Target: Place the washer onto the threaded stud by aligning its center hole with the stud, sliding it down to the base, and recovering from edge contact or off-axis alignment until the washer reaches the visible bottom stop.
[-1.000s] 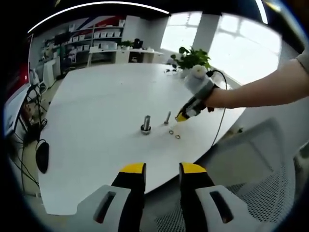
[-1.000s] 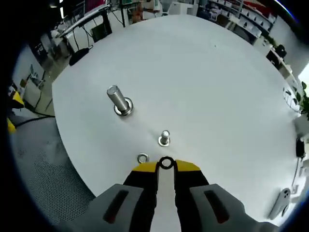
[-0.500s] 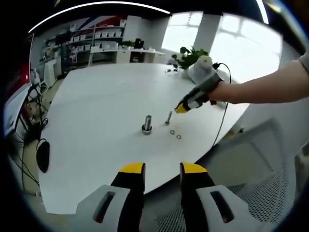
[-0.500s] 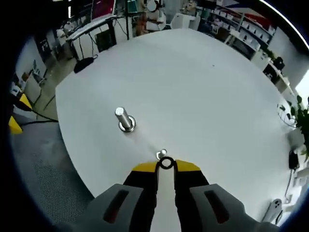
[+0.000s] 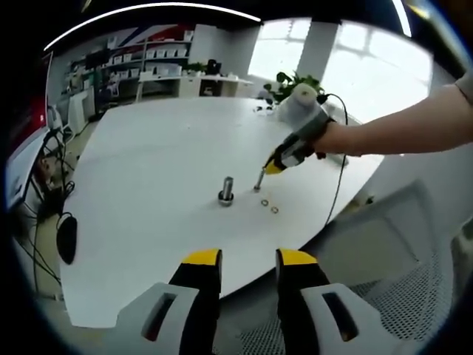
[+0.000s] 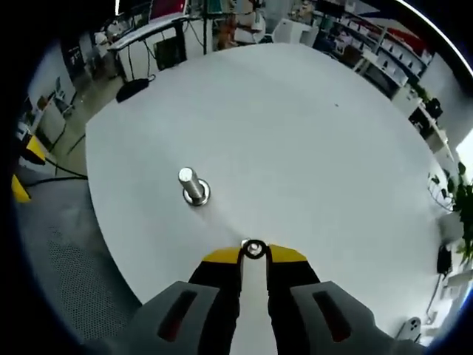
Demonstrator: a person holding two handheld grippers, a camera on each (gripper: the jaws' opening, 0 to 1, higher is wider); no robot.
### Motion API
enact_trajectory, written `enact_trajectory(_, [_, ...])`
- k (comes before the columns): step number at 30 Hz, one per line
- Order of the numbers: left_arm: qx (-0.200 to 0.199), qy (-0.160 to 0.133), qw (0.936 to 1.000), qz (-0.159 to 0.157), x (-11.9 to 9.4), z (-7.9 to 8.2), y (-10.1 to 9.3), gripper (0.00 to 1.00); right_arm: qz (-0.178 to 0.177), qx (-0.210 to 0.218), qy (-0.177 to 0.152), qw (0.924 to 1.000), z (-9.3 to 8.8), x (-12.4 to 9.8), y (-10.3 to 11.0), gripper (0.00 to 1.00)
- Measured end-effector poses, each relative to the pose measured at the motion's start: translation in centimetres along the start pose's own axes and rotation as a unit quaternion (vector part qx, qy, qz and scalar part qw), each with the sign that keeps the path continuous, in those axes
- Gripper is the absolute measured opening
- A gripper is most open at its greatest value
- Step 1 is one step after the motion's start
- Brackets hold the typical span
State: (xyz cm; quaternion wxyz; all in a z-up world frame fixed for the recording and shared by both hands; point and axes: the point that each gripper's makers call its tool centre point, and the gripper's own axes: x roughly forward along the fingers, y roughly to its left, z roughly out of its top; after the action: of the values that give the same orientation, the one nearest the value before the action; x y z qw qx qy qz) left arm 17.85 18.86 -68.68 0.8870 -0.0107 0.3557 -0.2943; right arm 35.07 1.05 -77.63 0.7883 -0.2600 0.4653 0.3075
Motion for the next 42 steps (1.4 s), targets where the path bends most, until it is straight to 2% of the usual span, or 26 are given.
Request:
enact_trajectory(17, [-0.001,-0.004,1.0,0.001,0.0,0.1,0.1,0.27,0.007,-0.003,0.021,0.9998,-0.2,1.3,0.1,0.14])
enact_trajectory(33, [-0.004,-0.006,1.0,0.005,0.0,0.2,0.2,0.26,0.021,-0.003,0.051,0.9985,-1.5,3.9,0.3,0.14])
enact_trajectory(37, [-0.006,-0.016,0.9998,0.009,-0.2,0.5,0.4,0.26,0.023,-0.002,0.057,0.9981,-1.8,4.5,0.2,0.14])
enact_trajectory(42, [-0.004,-0.011,0.9999,0.008,-0.1,0.4,0.4,0.26,0.026,-0.009,0.067,0.9974,-2.1,5.0,0.6,0.14])
